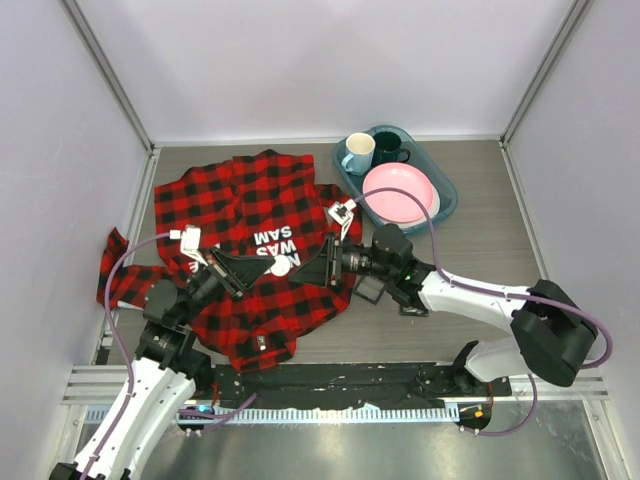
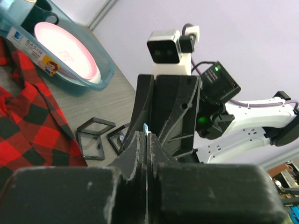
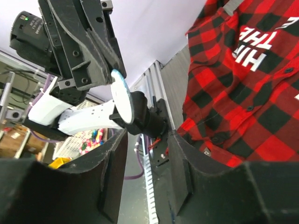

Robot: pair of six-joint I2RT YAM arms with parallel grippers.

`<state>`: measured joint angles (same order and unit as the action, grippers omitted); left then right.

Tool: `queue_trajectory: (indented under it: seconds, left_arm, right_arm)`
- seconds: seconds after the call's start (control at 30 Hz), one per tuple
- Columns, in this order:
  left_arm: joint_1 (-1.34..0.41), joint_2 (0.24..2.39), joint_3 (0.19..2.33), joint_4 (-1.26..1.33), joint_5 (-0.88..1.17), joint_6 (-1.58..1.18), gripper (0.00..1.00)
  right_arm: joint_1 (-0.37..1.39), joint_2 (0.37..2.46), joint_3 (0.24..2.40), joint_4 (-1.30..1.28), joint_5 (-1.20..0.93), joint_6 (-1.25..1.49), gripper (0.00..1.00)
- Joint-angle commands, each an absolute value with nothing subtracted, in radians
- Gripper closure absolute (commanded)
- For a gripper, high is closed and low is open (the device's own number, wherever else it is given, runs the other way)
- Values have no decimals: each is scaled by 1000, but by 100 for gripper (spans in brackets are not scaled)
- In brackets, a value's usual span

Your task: Remove the brooch from the garment

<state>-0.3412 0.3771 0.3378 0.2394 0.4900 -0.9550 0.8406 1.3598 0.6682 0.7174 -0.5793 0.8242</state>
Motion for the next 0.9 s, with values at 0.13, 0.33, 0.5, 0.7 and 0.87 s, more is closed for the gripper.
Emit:
queue_trajectory:
  seconds: [0.13, 0.33, 0.5, 0.7, 0.87]
  left_arm:
    - [-347, 390, 316, 400, 591, -1028, 100]
    - [-345, 387, 314, 400, 598, -1035, 100]
    - [-347, 385, 324, 394, 595, -1037, 100]
    - [-347, 402, 321, 419, 606, -1051, 100]
    - [-347, 408, 310, 449, 611, -1071, 100]
  right_arm:
    - [778, 1310, 793, 494, -643, 647, 67]
    - [778, 1298, 815, 505, -698, 647, 68]
    - [776, 1261, 813, 462, -655, 617, 58]
    - [775, 1246, 818, 486, -672, 637, 57]
    - [776, 1256, 825, 512, -689, 653, 62]
